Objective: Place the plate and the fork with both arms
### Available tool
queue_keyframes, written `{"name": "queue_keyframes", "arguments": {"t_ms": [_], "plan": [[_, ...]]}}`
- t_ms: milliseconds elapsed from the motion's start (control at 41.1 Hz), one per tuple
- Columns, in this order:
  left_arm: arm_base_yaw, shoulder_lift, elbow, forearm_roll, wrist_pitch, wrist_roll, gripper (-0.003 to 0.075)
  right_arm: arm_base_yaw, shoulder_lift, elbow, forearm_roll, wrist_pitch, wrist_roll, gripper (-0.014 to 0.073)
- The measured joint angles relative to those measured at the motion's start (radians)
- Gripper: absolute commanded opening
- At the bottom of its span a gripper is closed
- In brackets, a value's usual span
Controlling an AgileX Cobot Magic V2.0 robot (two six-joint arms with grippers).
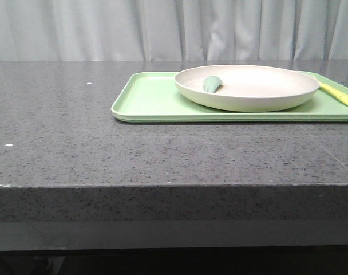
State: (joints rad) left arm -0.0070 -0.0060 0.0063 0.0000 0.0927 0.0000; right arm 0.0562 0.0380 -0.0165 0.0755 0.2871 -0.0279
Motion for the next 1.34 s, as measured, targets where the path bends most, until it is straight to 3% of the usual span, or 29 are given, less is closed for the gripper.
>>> {"name": "queue_keyframes", "arguments": {"t_ms": [1338], "plan": [[0.0, 0.0, 0.0, 0.0, 0.0, 0.0, -0.0018, 0.0, -0.049, 0.043, -0.004, -0.031, 0.0, -0.0067]]}}
